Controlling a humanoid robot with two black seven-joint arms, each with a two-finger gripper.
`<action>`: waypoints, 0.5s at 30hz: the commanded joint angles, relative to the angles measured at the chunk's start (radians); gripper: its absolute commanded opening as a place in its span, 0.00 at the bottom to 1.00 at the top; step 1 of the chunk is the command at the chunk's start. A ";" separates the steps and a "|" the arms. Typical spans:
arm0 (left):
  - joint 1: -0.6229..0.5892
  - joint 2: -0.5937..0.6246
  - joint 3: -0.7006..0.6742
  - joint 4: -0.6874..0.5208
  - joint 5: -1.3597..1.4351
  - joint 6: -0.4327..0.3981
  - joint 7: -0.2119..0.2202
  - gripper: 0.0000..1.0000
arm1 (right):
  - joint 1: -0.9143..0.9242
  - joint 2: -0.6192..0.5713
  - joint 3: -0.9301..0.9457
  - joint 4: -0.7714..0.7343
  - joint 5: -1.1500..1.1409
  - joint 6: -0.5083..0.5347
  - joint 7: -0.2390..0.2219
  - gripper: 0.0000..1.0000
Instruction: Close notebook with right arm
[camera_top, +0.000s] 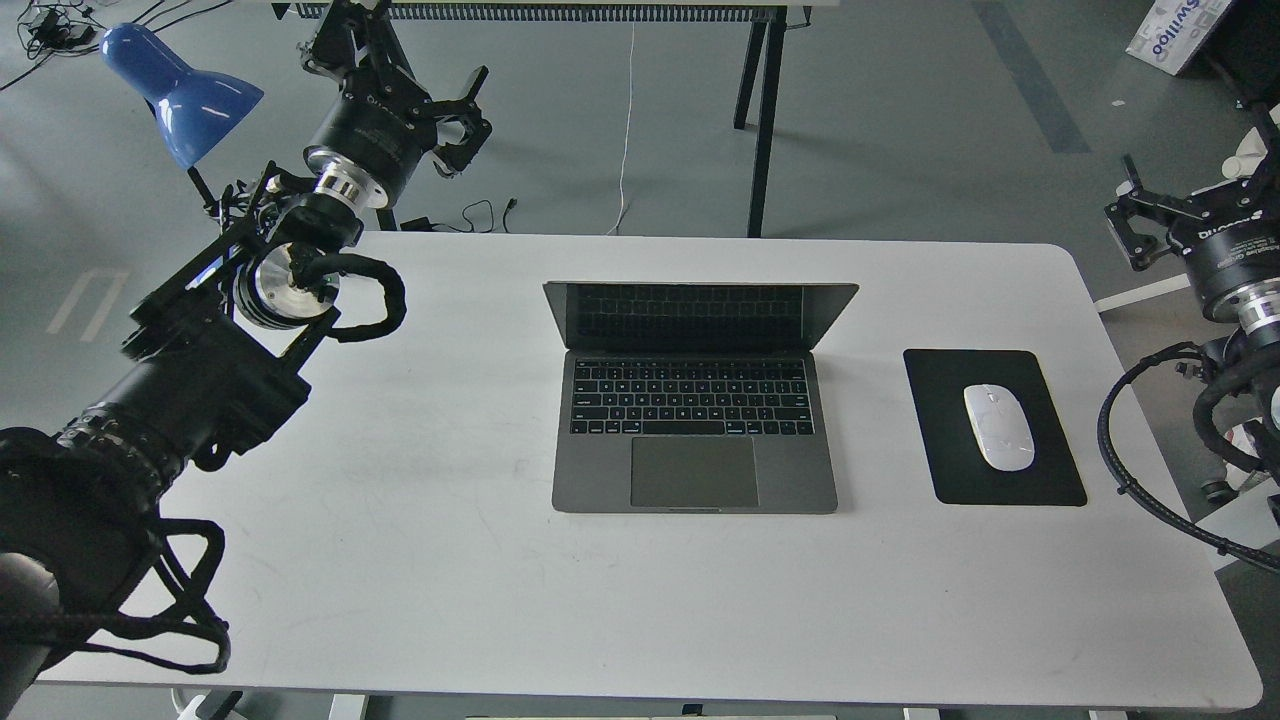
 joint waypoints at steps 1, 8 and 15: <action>0.002 -0.001 0.004 0.000 0.002 0.002 -0.001 1.00 | -0.001 0.006 -0.014 0.003 -0.001 0.000 0.001 1.00; 0.002 0.000 0.001 -0.002 0.002 -0.004 -0.001 1.00 | 0.000 0.005 -0.025 0.001 -0.001 0.000 0.001 1.00; 0.003 -0.001 0.004 -0.002 0.002 -0.004 -0.001 1.00 | 0.126 -0.021 -0.181 -0.001 -0.002 0.000 0.004 1.00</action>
